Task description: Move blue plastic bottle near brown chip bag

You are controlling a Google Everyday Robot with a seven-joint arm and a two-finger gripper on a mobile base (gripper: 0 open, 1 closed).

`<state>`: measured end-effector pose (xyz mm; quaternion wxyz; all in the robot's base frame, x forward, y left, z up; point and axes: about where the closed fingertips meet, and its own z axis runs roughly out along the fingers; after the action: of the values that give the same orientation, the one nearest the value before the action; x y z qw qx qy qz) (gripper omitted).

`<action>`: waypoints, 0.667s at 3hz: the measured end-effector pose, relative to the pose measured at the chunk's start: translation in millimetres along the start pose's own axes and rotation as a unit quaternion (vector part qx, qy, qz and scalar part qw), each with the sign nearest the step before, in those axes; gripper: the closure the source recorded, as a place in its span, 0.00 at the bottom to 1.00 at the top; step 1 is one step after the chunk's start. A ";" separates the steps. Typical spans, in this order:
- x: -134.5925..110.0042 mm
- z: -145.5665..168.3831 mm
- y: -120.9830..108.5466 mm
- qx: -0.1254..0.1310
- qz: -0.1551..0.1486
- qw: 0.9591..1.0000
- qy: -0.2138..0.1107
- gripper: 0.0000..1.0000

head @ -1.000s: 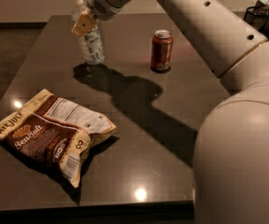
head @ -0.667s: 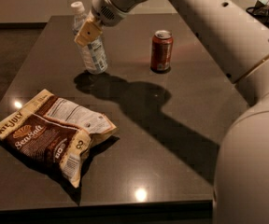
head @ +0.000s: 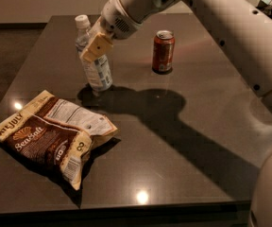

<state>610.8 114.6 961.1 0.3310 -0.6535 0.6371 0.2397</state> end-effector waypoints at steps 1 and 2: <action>-0.7 -4.7 21.1 -0.030 -0.010 0.999 -0.015 1.00; 2.2 0.8 39.3 -0.056 -0.019 0.998 -0.016 0.77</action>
Offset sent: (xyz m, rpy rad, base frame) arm -0.0504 -0.0040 -0.0123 0.0140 0.0619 0.1368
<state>572.1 114.9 953.9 0.3089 -0.6788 0.6048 0.2794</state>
